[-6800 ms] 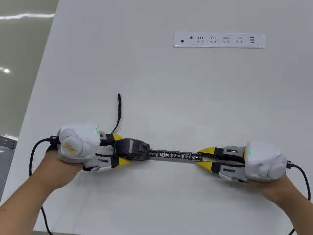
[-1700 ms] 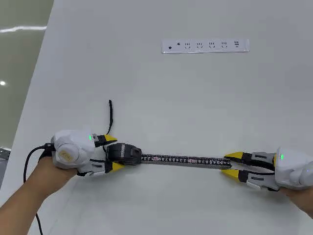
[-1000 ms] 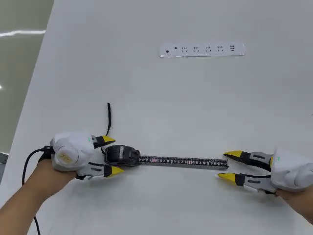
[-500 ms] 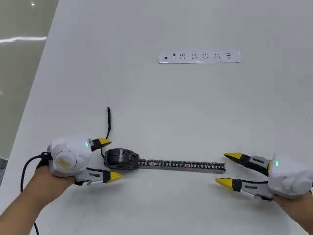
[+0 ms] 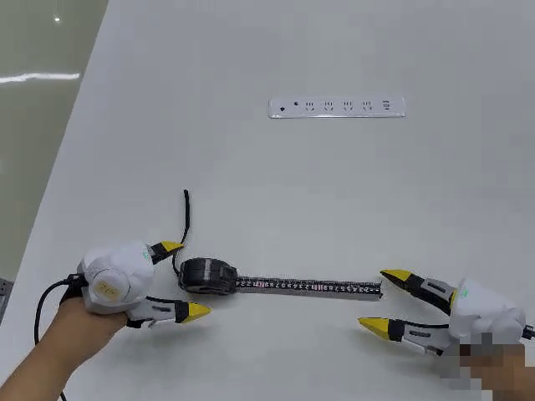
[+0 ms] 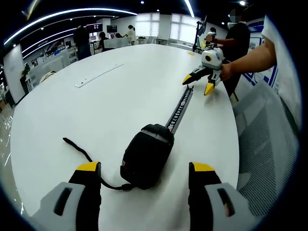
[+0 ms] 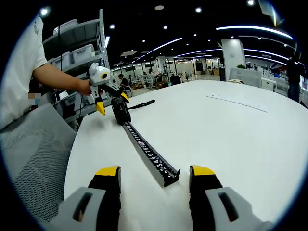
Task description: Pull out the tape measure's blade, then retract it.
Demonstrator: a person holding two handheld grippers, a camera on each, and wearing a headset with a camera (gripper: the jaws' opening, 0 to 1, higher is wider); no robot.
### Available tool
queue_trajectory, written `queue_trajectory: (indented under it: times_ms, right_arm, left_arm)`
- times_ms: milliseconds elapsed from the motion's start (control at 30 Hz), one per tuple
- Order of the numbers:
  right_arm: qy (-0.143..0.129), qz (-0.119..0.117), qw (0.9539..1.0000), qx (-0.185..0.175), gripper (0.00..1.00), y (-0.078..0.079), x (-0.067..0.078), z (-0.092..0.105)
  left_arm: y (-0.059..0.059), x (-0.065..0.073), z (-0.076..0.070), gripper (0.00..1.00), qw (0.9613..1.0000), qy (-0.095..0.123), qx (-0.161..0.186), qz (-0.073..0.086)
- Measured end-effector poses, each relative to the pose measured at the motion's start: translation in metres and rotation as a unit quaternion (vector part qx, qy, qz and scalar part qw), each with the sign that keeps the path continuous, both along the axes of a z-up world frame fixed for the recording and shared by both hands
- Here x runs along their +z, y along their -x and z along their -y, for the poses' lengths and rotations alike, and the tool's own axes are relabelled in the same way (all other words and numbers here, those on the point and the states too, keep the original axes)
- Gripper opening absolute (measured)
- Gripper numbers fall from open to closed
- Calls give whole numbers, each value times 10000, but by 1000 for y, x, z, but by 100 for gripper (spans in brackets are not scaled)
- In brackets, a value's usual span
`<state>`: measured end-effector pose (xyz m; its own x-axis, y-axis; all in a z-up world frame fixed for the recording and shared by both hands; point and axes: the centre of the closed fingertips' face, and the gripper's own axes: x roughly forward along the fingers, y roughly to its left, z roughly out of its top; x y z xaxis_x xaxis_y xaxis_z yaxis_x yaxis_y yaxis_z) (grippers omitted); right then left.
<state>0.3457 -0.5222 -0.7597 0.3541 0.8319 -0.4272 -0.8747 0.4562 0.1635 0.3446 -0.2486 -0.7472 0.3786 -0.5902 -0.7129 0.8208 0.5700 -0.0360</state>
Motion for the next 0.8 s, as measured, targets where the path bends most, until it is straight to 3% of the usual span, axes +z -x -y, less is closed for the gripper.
queue_trajectory:
  times_ms: [233, 500, 800]
  right_arm:
    - [10, -27, 9997, -249, 63, 0, 1, 3]
    - [-28, -48, 9993, -368, 60, 1, 4, 3]
    - [-60, 93, 9972, -738, 59, -3, 14, 11]
  left_arm:
    - [3, 1, -2, 77, 9995, 115, 281, 45]
    - [6, 3, -4, 80, 9988, 159, 448, 82]
    - [8, 14, -5, 79, 9950, 517, 834, 174]
